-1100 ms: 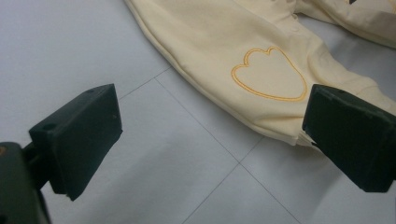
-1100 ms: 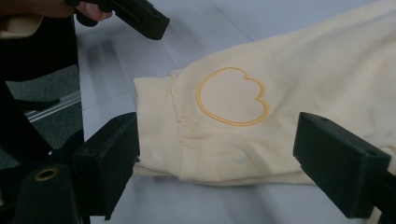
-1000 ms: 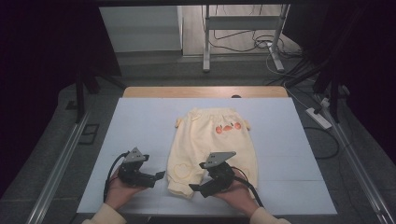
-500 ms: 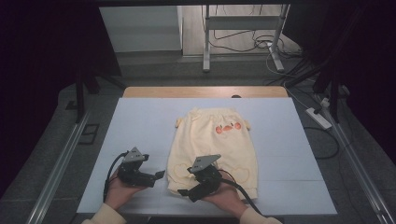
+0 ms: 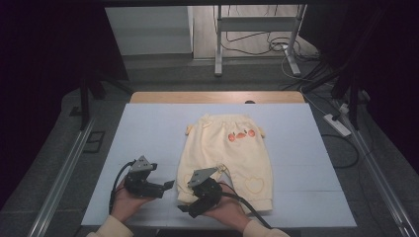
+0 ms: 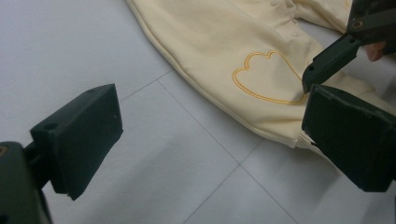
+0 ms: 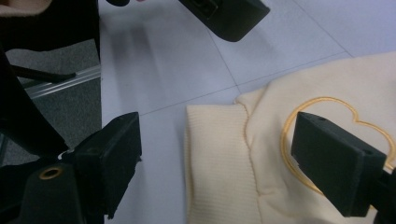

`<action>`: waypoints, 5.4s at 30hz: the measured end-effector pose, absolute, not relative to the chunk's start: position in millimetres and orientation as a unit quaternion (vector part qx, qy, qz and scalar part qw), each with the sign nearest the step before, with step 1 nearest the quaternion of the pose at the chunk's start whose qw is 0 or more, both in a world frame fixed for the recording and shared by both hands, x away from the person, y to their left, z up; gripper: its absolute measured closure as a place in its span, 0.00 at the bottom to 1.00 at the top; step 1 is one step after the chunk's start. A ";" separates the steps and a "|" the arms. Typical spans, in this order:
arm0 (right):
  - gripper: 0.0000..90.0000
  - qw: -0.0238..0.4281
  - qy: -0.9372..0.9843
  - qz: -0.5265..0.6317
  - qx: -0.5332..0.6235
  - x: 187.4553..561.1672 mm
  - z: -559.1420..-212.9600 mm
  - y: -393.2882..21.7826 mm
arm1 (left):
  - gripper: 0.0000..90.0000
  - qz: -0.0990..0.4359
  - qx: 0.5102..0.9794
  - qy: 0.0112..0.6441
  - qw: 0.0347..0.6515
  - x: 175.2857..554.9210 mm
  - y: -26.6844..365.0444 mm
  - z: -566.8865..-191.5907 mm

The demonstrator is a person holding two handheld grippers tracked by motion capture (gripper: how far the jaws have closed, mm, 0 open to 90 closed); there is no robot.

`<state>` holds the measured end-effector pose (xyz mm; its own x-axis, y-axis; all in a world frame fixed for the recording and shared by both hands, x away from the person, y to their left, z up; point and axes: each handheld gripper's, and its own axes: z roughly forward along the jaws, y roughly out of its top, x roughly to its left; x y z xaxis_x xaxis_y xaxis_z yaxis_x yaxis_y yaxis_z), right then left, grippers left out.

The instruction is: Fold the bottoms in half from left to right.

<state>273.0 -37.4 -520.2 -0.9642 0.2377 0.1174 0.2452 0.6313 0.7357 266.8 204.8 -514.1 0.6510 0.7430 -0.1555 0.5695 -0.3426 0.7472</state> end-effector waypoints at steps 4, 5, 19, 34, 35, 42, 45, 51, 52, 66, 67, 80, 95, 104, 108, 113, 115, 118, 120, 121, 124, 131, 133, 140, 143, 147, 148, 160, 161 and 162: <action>0.18 0.003 -0.906 -0.401 -0.135 273.3 -523.5 -32.7 | 0.05 0.107 0.813 0.403 0.407 267.1 204.7 -514.5; 0.18 0.004 -0.906 -0.401 -0.136 273.7 -524.4 -31.5 | 0.05 0.107 0.813 0.403 0.407 267.1 204.6 -514.5; 0.40 -0.012 -0.915 -0.379 -0.136 274.6 -531.9 -23.1 | 0.05 0.106 0.814 0.401 0.408 266.8 204.7 -514.5; 0.87 -0.019 -0.918 -0.371 -0.142 280.3 -520.5 -36.0 | 0.06 0.104 0.814 0.401 0.408 267.3 205.1 -514.4; 0.88 -0.019 -0.917 -0.372 -0.142 279.9 -520.1 -36.3 | 0.06 0.103 0.813 0.401 0.408 267.4 205.3 -514.3; 0.88 -0.015 -0.916 -0.376 -0.136 276.8 -517.9 -39.1 | 0.08 0.102 0.813 0.398 0.413 269.5 203.5 -512.0; 0.88 -0.015 -0.916 -0.377 -0.135 276.7 -517.4 -40.0 | 0.08 0.101 0.813 0.399 0.411 273.4 200.8 -511.2; 0.88 -0.010 -0.915 -0.382 -0.133 275.6 -517.3 -39.4 | 0.10 0.101 0.815 0.406 0.400 286.7 193.7 -512.8; 0.88 -0.009 -0.915 -0.382 -0.132 275.4 -517.1 -39.4 | 0.10 0.100 0.817 0.406 0.397 289.1 192.7 -512.9; 0.88 -0.004 -0.913 -0.386 -0.134 274.8 -515.1 -41.7 | 0.12 0.104 0.816 0.407 0.398 320.3 182.4 -506.2; 0.88 -0.004 -0.912 -0.387 -0.133 274.8 -515.0 -41.8 | 0.12 0.104 0.815 0.407 0.399 322.1 181.2 -505.7; 0.88 0.002 -0.913 -0.387 -0.133 276.1 -513.7 -43.4 | 0.13 0.096 0.813 0.411 0.401 354.3 165.4 -500.9; 0.88 0.001 -0.912 -0.388 -0.131 275.8 -512.6 -44.7 | 0.15 0.090 0.814 0.415 0.396 382.3 156.2 -499.2; 0.88 0.002 -0.913 -0.387 -0.130 275.9 -511.9 -45.3 | 0.17 0.083 0.816 0.416 0.392 398.4 148.5 -502.6; 0.88 0.003 -0.912 -0.388 -0.130 275.8 -511.9 -45.3 | 0.17 0.083 0.820 0.414 0.385 404.1 144.4 -504.1; 0.88 0.000 -0.913 -0.387 -0.129 275.2 -511.3 -45.8 | 0.17 0.083 0.819 0.416 0.385 411.6 143.0 -505.1; 0.88 0.000 -0.913 -0.387 -0.130 275.2 -511.3 -45.8 | 0.18 0.081 0.819 0.420 0.383 416.0 142.4 -507.2; 0.88 0.000 -0.913 -0.386 -0.129 275.3 -511.2 -45.6 | 0.19 0.083 0.821 0.423 0.375 421.2 140.8 -509.6; 0.88 -0.001 -0.913 -0.387 -0.128 275.5 -510.8 -45.6 | 0.22 0.094 0.822 0.421 0.371 424.2 139.4 -510.5; 0.88 0.001 -0.912 -0.390 -0.130 275.5 -510.5 -45.7 | 0.23 0.098 0.822 0.421 0.370 426.0 139.4 -510.5; 0.88 0.000 -0.911 -0.393 -0.128 275.9 -508.8 -46.5 | 0.23 0.097 0.817 0.427 0.376 433.6 139.7 -510.7; 0.88 0.000 -0.912 -0.390 -0.128 275.3 -510.2 -46.3 | 0.24 0.097 0.820 0.427 0.369 441.5 137.8 -514.1; 0.88 -0.001 -0.912 -0.390 -0.127 275.7 -510.7 -46.5 | 0.24 0.097 0.819 0.431 0.367 442.9 140.9 -515.2; 0.88 -0.002 -0.912 -0.391 -0.127 275.1 -510.4 -45.9 | 0.24 0.088 0.815 0.441 0.365 447.1 147.4 -520.7; 0.88 -0.001 -0.912 -0.389 -0.127 275.5 -510.9 -46.2 | 0.24 0.083 0.818 0.439 0.363 448.5 146.2 -523.0; 0.88 0.000 -0.912 -0.390 -0.128 275.4 -510.8 -46.4 | 0.25 0.080 0.821 0.436 0.359 451.1 144.4 -524.4; 0.88 0.000 -0.912 -0.390 -0.127 275.3 -510.8 -46.3 | 0.25 0.079 0.822 0.435 0.360 451.8 144.0 -524.5; 0.88 0.002 -0.913 -0.389 -0.128 275.4 -512.0 -46.3 | 0.25 0.062 0.831 0.436 0.341 455.7 138.6 -530.3; 0.88 0.002 -0.913 -0.388 -0.127 275.3 -512.1 -46.2 | 0.25 0.059 0.832 0.435 0.338 455.9 138.3 -531.3; 0.88 0.001 -0.913 -0.388 -0.126 275.5 -512.2 -46.2 | 0.25 0.056 0.834 0.436 0.334 456.2 138.0 -532.8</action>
<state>275.5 -46.2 -512.2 -0.9680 0.2297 0.1009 0.2320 0.6662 0.7088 456.2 138.0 -532.8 0.6133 0.7646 -0.1982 0.6895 -0.3959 0.6065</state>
